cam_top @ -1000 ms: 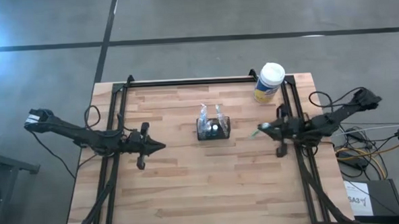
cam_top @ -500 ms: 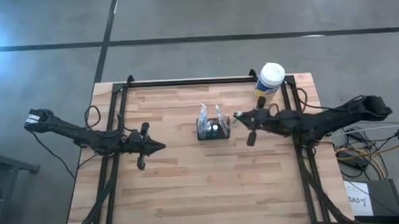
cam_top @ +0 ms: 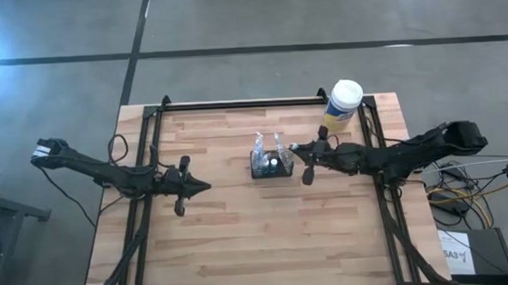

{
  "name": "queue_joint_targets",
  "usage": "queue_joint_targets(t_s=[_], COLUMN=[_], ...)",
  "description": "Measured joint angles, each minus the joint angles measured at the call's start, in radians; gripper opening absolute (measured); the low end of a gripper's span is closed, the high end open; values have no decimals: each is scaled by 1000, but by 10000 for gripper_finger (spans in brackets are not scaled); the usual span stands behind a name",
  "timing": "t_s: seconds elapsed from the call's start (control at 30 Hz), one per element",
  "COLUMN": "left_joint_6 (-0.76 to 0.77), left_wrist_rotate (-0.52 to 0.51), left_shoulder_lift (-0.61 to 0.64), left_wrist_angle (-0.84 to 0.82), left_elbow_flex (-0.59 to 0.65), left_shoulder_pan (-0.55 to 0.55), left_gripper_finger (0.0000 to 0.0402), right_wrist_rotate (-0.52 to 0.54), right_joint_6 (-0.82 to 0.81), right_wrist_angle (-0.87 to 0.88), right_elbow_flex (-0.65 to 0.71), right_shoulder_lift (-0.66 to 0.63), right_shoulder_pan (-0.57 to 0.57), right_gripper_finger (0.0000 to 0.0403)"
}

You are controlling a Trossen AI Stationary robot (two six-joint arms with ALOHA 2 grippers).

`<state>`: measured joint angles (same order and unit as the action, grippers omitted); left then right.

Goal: Pick & Place toothbrushing station
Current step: Put the green toothbrush into the black wire organizer

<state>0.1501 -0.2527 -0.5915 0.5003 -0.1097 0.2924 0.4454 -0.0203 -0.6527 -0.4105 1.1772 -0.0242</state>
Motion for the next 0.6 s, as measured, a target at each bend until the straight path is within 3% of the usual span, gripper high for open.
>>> queue_joint_targets(t_s=[0.33, 0.6], left_joint_6=[6, 5], left_wrist_rotate=[0, 0], left_shoulder_lift=[0, -1], left_wrist_angle=[1, 0], left_elbow_flex=[0, 0], left_shoulder_pan=[0, 0], left_gripper_finger=[11, 12], right_wrist_rotate=[29, 27], right_joint_6=[-24, -25], right_wrist_angle=[-283, -387], right_elbow_flex=[44, 66], right_shoulder_lift=[247, 331], right_shoulder_pan=[-1, -1], right_gripper_finger=[12, 19])
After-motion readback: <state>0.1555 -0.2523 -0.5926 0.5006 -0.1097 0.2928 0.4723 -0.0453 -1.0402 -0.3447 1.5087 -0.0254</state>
